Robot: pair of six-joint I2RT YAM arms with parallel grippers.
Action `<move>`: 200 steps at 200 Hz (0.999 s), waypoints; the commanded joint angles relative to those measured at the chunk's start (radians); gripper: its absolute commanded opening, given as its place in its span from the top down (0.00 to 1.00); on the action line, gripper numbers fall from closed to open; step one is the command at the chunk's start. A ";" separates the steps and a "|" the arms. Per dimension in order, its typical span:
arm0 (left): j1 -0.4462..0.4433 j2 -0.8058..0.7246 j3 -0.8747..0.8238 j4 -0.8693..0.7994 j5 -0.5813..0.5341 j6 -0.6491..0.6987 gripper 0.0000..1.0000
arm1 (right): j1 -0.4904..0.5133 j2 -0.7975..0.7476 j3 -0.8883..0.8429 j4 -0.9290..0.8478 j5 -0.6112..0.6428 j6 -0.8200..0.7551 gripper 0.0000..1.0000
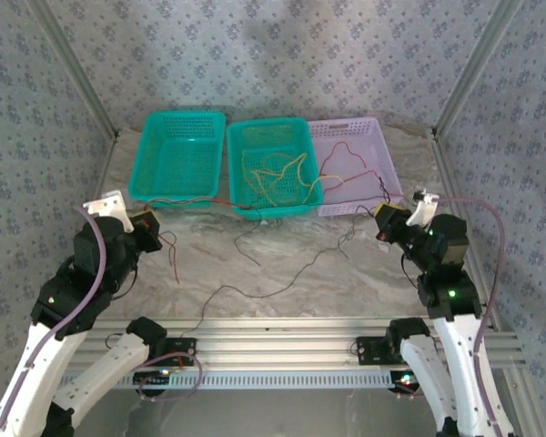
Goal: Untangle the cables
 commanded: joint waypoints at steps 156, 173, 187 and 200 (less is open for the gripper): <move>0.071 0.126 0.105 0.075 0.257 -0.015 1.00 | 0.257 0.232 0.009 0.069 -0.152 0.022 1.00; 0.072 0.146 0.082 0.111 0.336 -0.047 1.00 | 0.389 0.290 0.033 0.066 -0.058 -0.030 1.00; 0.070 0.152 0.061 0.131 0.372 -0.060 1.00 | 0.436 0.355 0.044 0.081 -0.018 -0.038 0.97; 0.071 0.153 0.049 0.170 0.394 -0.069 1.00 | 0.448 0.423 0.057 0.094 -0.030 -0.036 0.89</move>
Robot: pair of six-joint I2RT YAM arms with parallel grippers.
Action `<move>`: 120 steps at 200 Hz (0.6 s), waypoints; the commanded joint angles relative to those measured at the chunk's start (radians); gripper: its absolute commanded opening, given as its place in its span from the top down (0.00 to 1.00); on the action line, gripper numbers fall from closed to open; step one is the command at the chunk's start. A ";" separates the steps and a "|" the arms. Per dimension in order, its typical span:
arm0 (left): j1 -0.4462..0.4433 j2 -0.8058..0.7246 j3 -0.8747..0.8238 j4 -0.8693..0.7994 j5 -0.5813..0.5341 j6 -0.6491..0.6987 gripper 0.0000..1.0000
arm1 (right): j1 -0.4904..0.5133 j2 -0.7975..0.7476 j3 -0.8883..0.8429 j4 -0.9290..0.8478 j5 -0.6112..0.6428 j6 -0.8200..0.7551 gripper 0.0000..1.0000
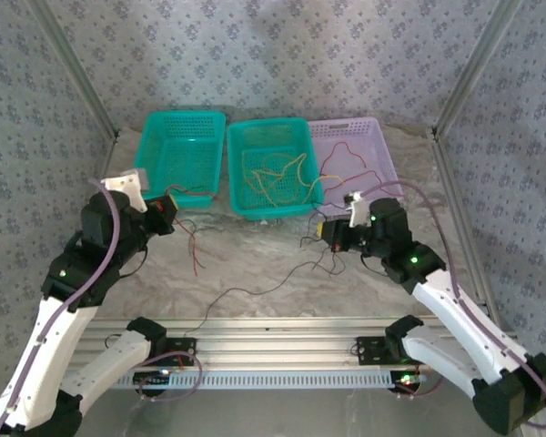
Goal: Untangle the cables
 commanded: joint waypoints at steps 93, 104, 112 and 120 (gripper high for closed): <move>0.000 0.057 -0.050 0.213 0.429 -0.106 1.00 | 0.253 0.223 0.172 0.097 0.121 -0.242 0.32; -0.004 0.065 -0.052 0.216 0.458 -0.112 1.00 | 0.259 0.238 0.174 0.147 0.117 -0.253 0.30; -0.007 0.071 -0.054 0.216 0.472 -0.114 1.00 | 0.265 0.255 0.189 0.166 0.114 -0.267 0.30; -0.012 0.075 -0.060 0.220 0.485 -0.119 1.00 | 0.271 0.274 0.201 0.186 0.117 -0.279 0.29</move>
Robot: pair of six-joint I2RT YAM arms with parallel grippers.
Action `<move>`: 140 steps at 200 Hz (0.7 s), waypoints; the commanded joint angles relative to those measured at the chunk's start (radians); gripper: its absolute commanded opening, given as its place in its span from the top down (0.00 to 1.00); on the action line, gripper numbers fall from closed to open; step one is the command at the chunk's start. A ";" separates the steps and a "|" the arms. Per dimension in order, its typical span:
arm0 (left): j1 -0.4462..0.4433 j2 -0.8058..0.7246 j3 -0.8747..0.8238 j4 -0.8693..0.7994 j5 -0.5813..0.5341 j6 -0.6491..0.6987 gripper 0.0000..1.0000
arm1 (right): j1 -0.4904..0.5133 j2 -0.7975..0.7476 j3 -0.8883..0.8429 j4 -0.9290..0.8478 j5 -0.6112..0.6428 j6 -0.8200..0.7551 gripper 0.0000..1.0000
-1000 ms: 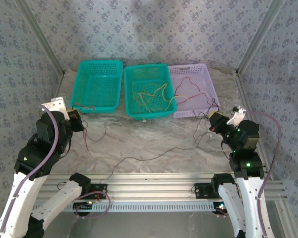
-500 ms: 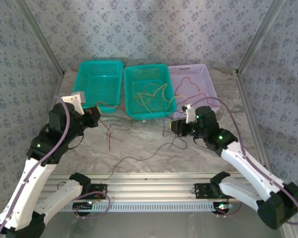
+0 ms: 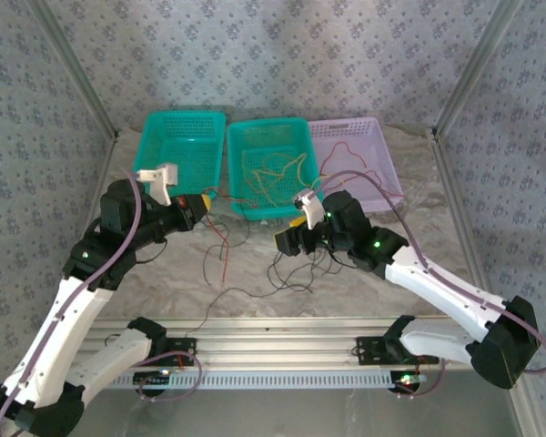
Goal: Untangle the cables
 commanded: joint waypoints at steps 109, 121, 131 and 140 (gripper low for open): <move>-0.030 -0.003 -0.021 0.079 0.155 -0.066 1.00 | 0.098 0.178 0.043 0.294 0.176 -0.134 0.34; -0.031 -0.003 -0.022 0.078 0.163 -0.065 1.00 | 0.097 0.184 0.044 0.303 0.207 -0.146 0.35; -0.033 -0.004 -0.022 0.076 0.170 -0.067 1.00 | 0.095 0.192 0.045 0.317 0.221 -0.151 0.35; -0.032 -0.005 -0.023 0.077 0.174 -0.067 1.00 | 0.092 0.200 0.050 0.321 0.227 -0.153 0.36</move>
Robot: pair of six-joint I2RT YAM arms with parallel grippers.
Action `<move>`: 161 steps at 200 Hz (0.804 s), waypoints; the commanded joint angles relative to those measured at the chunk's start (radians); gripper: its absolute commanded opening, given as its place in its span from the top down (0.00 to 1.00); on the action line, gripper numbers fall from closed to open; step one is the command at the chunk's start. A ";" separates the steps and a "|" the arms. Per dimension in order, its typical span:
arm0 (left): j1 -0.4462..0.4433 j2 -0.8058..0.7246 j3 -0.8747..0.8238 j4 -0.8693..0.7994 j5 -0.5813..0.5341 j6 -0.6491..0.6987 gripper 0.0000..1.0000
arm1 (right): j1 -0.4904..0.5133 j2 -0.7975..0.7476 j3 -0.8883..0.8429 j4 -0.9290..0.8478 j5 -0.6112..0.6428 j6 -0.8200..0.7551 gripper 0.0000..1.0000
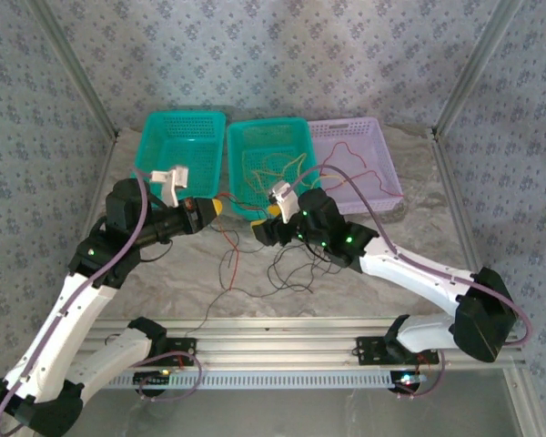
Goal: Untangle the cables
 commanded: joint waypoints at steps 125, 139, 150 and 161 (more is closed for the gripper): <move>-0.011 0.013 0.063 -0.151 -0.051 0.131 0.89 | -0.004 -0.136 0.001 -0.072 0.123 -0.107 1.00; -0.010 0.033 0.069 -0.152 -0.057 0.139 0.70 | -0.020 -0.166 0.002 -0.084 0.110 -0.097 1.00; -0.009 0.045 0.073 -0.150 -0.057 0.144 0.58 | -0.034 -0.183 0.006 -0.098 0.094 -0.084 1.00; -0.009 0.051 0.075 -0.147 -0.059 0.149 0.45 | -0.052 -0.203 0.006 -0.104 0.070 -0.067 1.00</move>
